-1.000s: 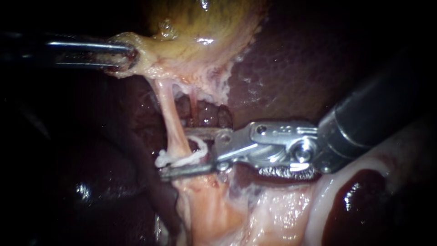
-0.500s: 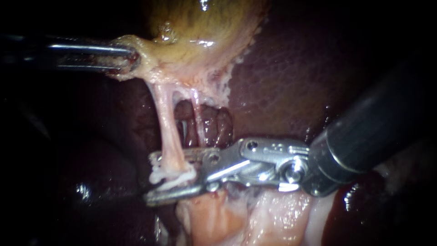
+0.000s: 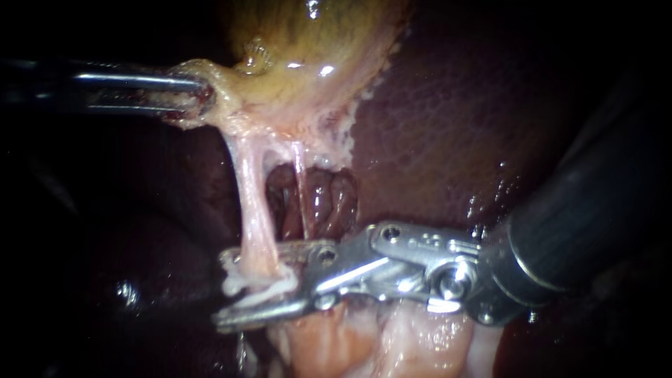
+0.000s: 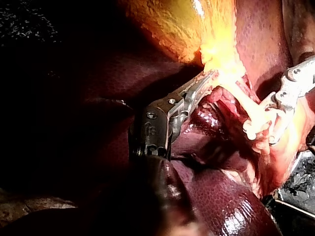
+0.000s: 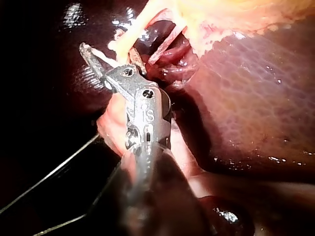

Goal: Clipping second clip left tube

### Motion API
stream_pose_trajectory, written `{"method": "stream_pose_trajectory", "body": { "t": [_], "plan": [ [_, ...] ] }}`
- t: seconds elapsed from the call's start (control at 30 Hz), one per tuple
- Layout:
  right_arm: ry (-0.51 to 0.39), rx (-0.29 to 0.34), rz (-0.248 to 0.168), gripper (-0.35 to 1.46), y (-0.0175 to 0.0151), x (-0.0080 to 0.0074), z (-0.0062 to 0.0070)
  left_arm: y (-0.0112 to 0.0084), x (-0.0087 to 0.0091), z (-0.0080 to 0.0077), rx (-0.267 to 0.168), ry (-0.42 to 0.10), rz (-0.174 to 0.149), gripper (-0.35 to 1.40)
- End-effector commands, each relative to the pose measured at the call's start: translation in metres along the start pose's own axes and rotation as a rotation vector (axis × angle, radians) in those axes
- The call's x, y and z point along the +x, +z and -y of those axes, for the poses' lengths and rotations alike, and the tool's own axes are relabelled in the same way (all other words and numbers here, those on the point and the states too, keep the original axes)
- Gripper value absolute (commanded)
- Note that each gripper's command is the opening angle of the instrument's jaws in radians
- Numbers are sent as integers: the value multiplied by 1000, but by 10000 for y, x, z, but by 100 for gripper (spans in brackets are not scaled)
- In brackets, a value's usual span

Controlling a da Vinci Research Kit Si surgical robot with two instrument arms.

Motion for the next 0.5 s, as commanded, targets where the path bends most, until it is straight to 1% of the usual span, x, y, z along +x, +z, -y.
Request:
{"method": "stream_pose_trajectory", "body": {
  "t": [0.03, 0.13, 0.2, 0.27, 0.3, 0.5],
  "plan": [
    [8, -3, 1, 29, -2, 0, 0, 0, 0, 0, 0, -1, 0, -35],
    [28, -2, -1, 16, -6, 2, -1, 1, 0, 0, 0, -1, 0, -35],
    [46, 0, -1, -2, -9, 3, -1, 1, 0, 0, 0, -1, 0, -35],
    [59, 4, 0, -27, -11, 4, -1, 1, 0, 0, 1, -1, 0, -35],
    [65, 4, 0, -35, -12, 4, -1, 1, 0, 0, 0, -1, 0, -35],
    [102, 9, 0, -35, -17, 6, -1, 1, 0, 1, 1, -1, 0, -35]
  ]
}}
